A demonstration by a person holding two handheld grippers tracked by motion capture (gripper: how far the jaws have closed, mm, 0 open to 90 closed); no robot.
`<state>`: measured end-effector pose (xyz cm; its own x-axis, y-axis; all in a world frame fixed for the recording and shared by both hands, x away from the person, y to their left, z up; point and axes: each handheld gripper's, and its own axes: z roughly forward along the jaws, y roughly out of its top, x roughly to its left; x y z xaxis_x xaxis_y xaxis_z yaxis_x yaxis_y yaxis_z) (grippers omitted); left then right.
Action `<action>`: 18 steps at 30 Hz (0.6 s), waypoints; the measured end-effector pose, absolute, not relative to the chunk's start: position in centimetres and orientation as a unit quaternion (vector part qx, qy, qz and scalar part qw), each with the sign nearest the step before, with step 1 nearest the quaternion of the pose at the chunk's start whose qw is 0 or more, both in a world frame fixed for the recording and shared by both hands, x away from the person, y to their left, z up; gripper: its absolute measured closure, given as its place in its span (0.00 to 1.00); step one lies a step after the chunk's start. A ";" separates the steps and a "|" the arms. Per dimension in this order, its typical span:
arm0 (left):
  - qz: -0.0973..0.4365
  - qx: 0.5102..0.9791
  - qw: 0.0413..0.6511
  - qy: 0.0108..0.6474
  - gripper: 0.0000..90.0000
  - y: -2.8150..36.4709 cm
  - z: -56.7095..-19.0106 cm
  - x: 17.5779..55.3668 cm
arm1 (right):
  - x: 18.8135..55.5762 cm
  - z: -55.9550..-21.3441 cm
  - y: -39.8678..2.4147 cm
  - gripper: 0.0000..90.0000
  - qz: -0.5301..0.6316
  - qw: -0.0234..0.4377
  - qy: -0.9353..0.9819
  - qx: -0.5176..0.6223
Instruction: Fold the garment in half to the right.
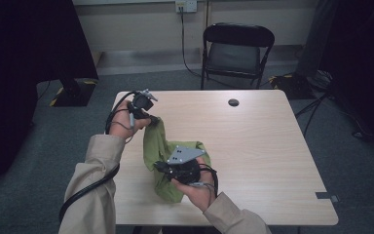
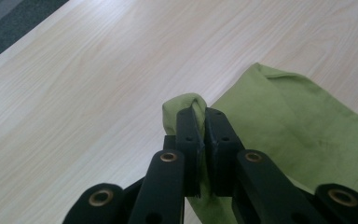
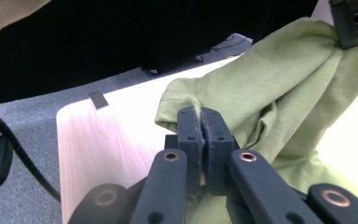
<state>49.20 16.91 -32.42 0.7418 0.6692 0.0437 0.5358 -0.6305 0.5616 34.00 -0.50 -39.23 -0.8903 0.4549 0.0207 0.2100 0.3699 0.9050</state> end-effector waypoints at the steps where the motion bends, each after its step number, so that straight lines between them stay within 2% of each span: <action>1: 0.123 0.896 0.265 0.335 0.95 16.3 -32.4 49.3 | 34.0 -39.3 -0.8 0.97 0.523 0.117 0.819 0.204; 18: 0.091 0.924 0.220 0.298 0.94 7.8 -34.5 51.2 | 34.2 -41.4 -7.1 0.97 0.523 0.115 0.806 0.254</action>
